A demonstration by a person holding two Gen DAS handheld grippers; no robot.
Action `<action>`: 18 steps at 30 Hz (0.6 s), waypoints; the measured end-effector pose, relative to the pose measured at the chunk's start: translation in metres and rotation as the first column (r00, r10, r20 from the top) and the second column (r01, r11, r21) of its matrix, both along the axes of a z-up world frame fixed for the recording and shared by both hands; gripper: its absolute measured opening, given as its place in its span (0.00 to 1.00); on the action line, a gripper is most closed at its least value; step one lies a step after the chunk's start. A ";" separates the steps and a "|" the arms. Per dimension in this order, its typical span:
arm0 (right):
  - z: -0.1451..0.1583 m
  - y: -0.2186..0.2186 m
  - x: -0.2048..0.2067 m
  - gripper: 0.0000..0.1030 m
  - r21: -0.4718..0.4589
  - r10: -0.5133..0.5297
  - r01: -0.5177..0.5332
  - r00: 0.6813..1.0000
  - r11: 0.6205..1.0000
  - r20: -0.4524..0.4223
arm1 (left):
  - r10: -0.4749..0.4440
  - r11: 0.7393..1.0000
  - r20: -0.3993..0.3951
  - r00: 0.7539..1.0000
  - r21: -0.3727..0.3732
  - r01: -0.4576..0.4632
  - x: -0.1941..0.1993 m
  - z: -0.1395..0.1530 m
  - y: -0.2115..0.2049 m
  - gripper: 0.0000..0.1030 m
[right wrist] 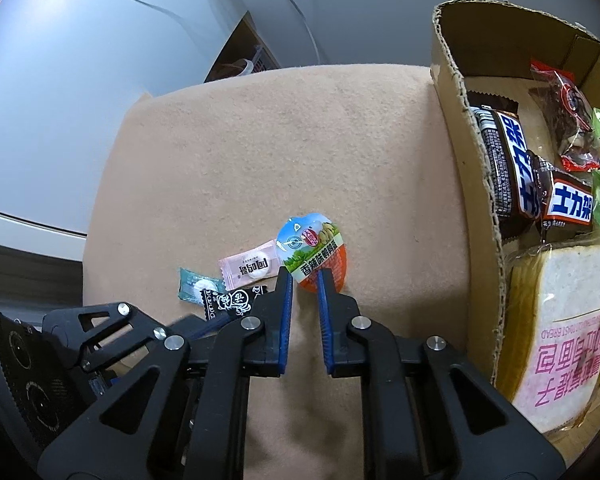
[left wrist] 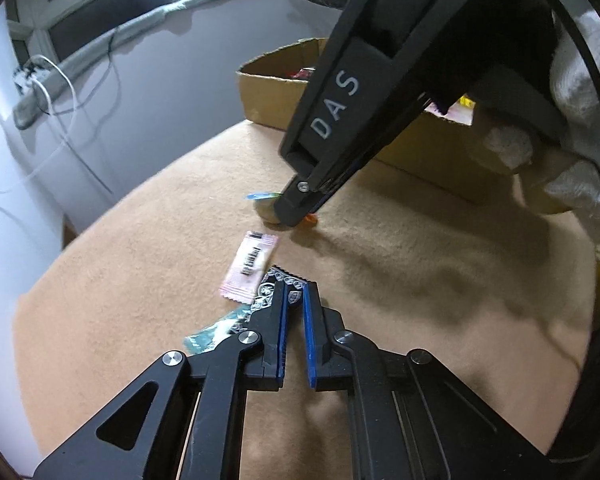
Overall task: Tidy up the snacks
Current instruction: 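Close the right gripper on the jelly cup while the left closes on the black candy packet, then carry the black packet with the left gripper while the right carries the jelly cup over the box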
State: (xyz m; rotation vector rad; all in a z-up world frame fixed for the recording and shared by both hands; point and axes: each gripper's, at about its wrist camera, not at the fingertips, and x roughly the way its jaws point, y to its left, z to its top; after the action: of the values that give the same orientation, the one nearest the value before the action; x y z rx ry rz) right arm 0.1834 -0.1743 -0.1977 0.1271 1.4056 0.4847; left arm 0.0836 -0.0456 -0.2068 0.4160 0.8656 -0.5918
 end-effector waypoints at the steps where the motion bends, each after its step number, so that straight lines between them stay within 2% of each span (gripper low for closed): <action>1: 0.000 0.001 -0.001 0.12 -0.001 0.002 -0.002 1.000 1.000 0.000 | 0.011 1.000 -0.006 1.000 -0.002 -0.011 0.001 0.000 0.002 0.09; 4: 0.001 0.000 -0.001 0.12 0.004 0.005 -0.005 1.000 1.000 -0.003 | 0.030 0.999 -0.040 0.999 -0.021 -0.031 0.003 -0.001 0.009 0.24; 6: 0.000 0.002 -0.002 0.12 0.004 0.006 -0.006 1.000 1.000 -0.004 | 0.035 0.999 -0.060 0.998 -0.015 -0.036 0.006 -0.002 0.010 0.29; 9: 0.000 0.002 0.000 0.12 0.006 0.007 -0.007 1.000 1.000 -0.008 | -0.010 1.000 -0.111 0.994 -0.017 0.008 0.009 -0.008 0.006 0.29; 11: 0.001 0.002 0.001 0.12 0.006 0.011 -0.011 1.000 1.000 -0.007 | -0.025 0.999 -0.107 0.994 -0.023 0.023 0.010 -0.008 0.005 0.29; 13: 0.001 0.002 0.001 0.12 0.006 0.012 -0.012 1.000 1.000 -0.004 | -0.018 0.999 -0.133 0.991 -0.050 0.011 0.014 -0.007 0.008 0.22; 18: 0.003 0.001 -0.001 0.09 0.013 0.002 -0.002 1.000 1.000 0.005 | 0.008 0.998 -0.136 0.991 -0.055 -0.015 0.017 -0.006 0.007 0.22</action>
State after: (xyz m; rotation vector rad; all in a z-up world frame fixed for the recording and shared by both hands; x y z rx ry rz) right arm 0.1824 -0.1732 -0.1943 0.1347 1.3980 0.4957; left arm 0.1007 -0.0384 -0.2130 0.3227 0.9782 -0.6375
